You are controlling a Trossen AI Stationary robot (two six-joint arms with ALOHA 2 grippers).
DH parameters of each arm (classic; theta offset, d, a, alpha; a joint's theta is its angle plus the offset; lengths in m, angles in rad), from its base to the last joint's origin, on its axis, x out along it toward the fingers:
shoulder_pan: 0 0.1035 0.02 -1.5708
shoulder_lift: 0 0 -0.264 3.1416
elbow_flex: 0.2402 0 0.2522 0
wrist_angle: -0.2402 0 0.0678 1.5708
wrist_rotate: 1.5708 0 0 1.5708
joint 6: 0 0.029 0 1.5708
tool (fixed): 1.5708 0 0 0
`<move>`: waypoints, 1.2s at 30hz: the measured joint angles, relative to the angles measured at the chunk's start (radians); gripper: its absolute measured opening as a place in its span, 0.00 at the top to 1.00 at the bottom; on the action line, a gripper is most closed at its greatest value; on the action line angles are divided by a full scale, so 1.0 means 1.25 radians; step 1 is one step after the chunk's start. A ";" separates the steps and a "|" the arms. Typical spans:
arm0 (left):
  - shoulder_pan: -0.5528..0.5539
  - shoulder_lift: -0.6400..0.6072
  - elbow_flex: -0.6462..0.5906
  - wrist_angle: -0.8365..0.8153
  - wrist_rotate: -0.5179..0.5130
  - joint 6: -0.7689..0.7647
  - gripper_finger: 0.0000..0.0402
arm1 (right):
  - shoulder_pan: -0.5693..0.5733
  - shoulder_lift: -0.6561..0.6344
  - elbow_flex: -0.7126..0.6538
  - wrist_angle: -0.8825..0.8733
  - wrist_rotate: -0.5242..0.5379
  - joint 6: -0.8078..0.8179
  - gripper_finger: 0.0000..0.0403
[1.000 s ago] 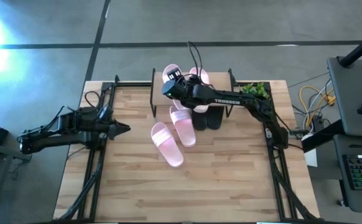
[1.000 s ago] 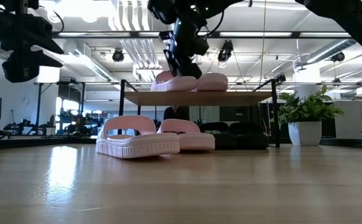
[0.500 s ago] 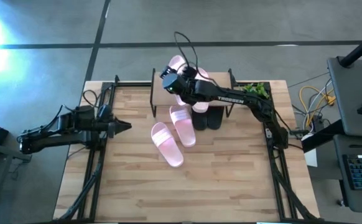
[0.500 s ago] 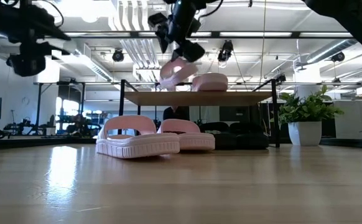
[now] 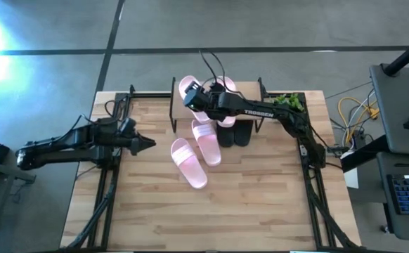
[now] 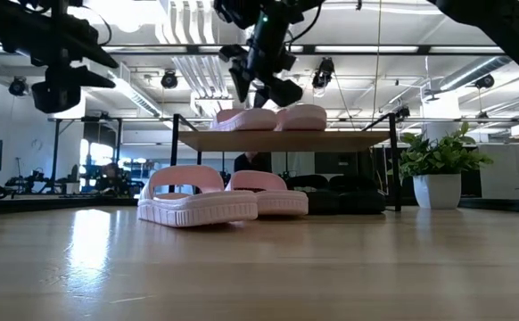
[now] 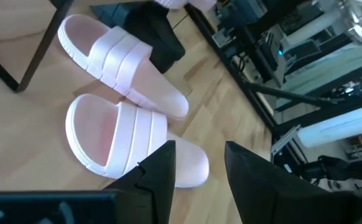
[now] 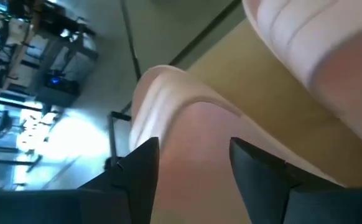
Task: Pick and place slides into the shelf
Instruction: Adjust the slippers on the shelf
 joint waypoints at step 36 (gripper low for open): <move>0.349 0.828 0.785 -0.226 0.126 0.591 1.00 | 0.023 -0.396 -0.054 -0.589 -0.061 -0.781 0.98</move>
